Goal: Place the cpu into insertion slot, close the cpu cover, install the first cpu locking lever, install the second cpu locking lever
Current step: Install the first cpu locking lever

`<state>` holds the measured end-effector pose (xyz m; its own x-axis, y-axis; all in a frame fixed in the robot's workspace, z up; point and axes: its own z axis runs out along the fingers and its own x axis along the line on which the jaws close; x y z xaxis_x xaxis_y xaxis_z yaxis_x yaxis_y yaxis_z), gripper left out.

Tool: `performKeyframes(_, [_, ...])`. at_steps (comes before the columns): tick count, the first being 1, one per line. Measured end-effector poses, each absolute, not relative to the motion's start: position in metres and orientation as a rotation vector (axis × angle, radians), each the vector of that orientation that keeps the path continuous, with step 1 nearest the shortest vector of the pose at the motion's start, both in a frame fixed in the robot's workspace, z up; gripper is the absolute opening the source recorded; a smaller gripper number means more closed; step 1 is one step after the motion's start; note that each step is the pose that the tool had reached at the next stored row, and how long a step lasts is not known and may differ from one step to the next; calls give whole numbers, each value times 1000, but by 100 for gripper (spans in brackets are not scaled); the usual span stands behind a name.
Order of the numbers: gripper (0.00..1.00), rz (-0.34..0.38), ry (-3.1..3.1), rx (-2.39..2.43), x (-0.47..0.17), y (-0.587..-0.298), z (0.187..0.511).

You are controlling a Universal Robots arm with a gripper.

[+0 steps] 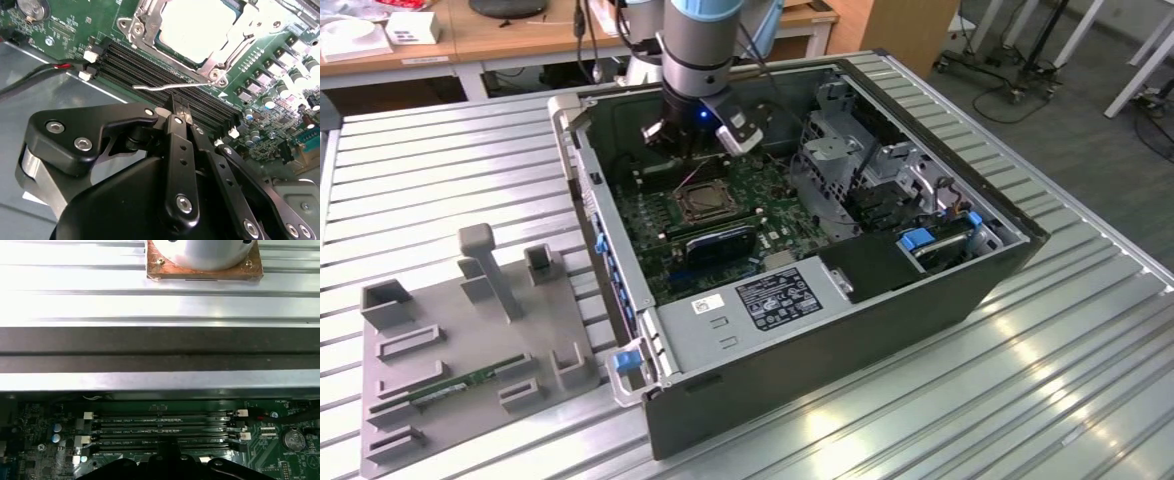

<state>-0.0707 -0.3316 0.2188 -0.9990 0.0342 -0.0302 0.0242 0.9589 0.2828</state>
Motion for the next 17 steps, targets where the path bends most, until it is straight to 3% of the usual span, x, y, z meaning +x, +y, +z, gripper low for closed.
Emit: performKeyframes(17, [11,447,3074,47,-67,-337,226])
